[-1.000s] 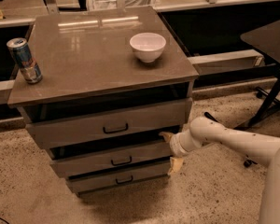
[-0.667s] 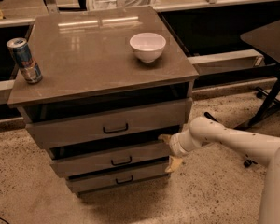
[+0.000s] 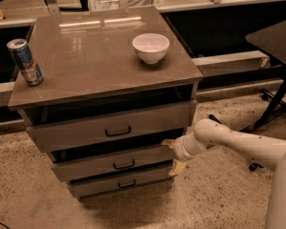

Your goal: Open middle drawer

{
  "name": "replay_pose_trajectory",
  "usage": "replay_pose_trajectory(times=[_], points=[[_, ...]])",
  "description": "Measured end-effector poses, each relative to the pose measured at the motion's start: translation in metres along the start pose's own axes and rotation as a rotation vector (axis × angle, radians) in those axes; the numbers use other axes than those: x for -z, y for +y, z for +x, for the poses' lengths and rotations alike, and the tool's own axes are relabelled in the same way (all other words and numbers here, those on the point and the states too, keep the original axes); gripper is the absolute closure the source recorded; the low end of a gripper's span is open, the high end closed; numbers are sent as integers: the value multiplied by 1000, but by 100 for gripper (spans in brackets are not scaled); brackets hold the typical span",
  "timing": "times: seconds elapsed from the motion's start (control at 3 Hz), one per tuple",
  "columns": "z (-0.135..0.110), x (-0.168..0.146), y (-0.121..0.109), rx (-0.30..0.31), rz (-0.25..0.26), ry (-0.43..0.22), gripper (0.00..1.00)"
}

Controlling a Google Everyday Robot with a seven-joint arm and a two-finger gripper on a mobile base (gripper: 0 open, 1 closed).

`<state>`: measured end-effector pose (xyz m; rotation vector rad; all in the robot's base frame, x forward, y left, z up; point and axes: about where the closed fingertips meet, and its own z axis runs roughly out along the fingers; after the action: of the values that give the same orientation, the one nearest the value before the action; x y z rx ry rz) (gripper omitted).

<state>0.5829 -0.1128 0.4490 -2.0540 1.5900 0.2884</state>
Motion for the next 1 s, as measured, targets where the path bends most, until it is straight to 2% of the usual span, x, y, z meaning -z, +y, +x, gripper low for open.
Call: replay_pose_trajectory(times=[0.33, 0.67, 1.0], points=[[-1, 1, -1, 5, 0, -1, 3], [-2, -21, -16, 26, -19, 12, 0], [0, -23, -16, 22, -20, 15, 0]])
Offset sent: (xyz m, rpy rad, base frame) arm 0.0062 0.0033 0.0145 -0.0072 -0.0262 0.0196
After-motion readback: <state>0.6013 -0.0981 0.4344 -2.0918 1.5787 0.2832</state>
